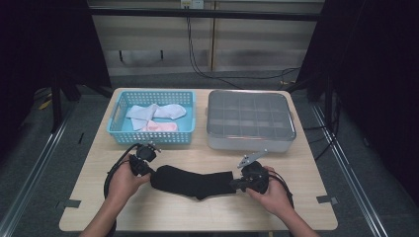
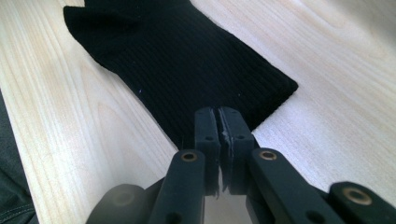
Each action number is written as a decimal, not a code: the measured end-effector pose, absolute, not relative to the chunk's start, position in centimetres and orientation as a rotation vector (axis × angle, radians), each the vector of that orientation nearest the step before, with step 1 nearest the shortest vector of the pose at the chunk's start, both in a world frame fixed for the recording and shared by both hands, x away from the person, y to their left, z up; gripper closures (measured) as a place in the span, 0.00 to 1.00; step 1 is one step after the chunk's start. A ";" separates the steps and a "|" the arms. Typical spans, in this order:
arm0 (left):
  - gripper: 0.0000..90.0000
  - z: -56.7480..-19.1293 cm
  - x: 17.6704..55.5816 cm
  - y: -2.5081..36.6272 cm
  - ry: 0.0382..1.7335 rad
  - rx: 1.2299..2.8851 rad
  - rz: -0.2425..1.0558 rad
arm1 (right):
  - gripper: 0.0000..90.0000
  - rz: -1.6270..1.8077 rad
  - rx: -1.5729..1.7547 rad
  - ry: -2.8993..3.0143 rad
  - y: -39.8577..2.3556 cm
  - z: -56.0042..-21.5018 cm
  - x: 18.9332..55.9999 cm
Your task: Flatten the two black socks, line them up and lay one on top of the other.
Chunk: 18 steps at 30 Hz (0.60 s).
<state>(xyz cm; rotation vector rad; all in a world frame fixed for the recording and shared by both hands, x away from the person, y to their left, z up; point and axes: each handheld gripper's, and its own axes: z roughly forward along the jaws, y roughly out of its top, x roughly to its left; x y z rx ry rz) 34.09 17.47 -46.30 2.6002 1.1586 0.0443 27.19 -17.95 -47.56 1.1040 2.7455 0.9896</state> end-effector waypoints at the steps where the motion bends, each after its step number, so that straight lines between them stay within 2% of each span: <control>1: 0.99 -46.2 34.1 17.4 1.159 2.607 0.039 | 0.97 0.990 1.104 2.746 -18.0 -47.6 27.2; 8: 0.99 -46.5 34.0 17.4 1.159 2.614 0.069 | 0.97 0.991 1.058 2.711 -18.1 -46.0 27.3; 12: 0.99 -46.5 33.9 17.4 1.146 2.619 0.076 | 0.97 0.957 1.063 2.717 -18.3 -46.5 27.4; 14: 0.88 -46.5 33.9 17.5 1.155 2.604 0.093 | 0.96 0.953 1.072 2.733 -18.3 -47.4 27.4; 15: 0.88 -46.3 33.9 17.6 1.170 2.584 0.116 | 0.96 0.964 1.073 2.735 -18.2 -47.7 27.4; 16: 0.74 -45.5 33.9 17.9 1.180 2.545 0.147 | 0.93 0.974 1.074 2.727 -18.2 -47.6 27.3; 18: 0.71 -44.8 33.8 18.0 1.177 2.531 0.170 | 0.91 0.978 1.064 2.725 -18.2 -47.5 27.3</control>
